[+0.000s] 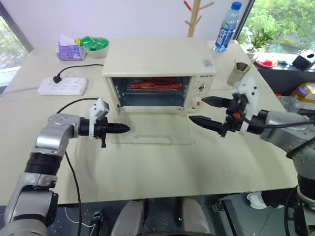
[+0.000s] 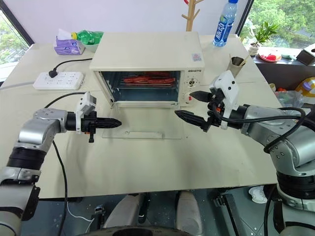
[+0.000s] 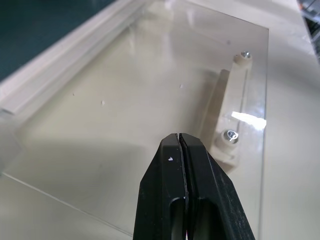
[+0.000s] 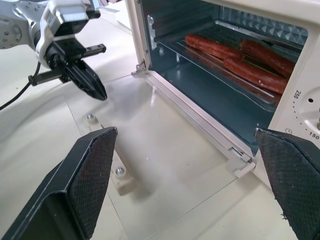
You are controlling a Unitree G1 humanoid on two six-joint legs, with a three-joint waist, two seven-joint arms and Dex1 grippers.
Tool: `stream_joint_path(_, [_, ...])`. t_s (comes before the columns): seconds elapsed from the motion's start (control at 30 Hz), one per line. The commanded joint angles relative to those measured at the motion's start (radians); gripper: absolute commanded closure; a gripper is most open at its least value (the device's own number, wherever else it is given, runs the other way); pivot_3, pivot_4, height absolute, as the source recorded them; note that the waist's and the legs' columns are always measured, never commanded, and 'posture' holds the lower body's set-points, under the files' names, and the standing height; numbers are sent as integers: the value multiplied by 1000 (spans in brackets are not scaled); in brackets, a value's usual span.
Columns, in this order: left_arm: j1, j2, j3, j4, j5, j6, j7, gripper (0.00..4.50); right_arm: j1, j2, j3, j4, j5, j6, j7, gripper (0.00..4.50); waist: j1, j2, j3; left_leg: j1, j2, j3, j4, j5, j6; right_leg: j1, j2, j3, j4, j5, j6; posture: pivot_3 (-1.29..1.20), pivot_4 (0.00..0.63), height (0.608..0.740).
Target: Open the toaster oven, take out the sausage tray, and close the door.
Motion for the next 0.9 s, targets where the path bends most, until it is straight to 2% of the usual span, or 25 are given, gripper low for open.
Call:
stream_joint_path(0.03, [-8,1,-15,19,48,-69,26,4472,9,7,-41,-47,25,-3,-19,0,1,0,0,0,0,0,0,0,0,0,0,0,0,0,0,0,150,739])
stream_joint_path(0.2, [-9,5,4,44,48,-84,50,4472,24,14,-43,-48,24,-8,-45,0,1,0,0,0,0,0,0,0,0,0,0,0,0,0,0,0,150,739])
stream_joint_path(0.3, [7,34,49,-1,2,-39,48,4472,36,8,-40,-53,18,-15,-47,0,-2,0,0,0,0,0,0,0,0,0,0,0,0,0,0,0,150,739])
stream_joint_path(0.33, [24,60,104,-56,-63,34,41,4472,40,7,-32,-52,7,-21,-48,0,-4,0,0,0,0,0,0,0,0,0,0,0,0,0,0,0,150,739])
stream_joint_path(0.43, [70,121,231,-196,-207,207,53,3155,47,7,-10,-51,-25,-40,-52,0,-17,-1,1,-1,1,0,0,0,0,-1,0,0,0,0,0,0,150,739])
stream_joint_path(0.53, [118,179,362,-315,-354,373,79,1629,54,8,14,-56,-54,-58,-43,0,-22,0,1,-1,1,-1,-1,0,0,-2,1,0,0,0,0,0,150,739])
stream_joint_path(0.63, [156,222,464,-401,-446,466,116,36,44,16,52,-50,-89,-81,-37,0,-23,0,1,-1,1,0,-1,0,0,-1,1,0,0,0,0,0,150,739])
stream_joint_path(0.77, [184,240,518,-470,-485,490,181,36,-15,50,167,-25,-204,-145,-53,0,-23,0,1,0,1,0,-1,0,0,-1,1,0,0,0,0,0,150,739])
stream_joint_path(0.9, [185,240,517,-486,-495,492,237,36,-132,116,374,77,-443,-301,-68,0,-25,0,1,0,1,1,0,0,0,-1,1,0,0,0,0,0,150,739])
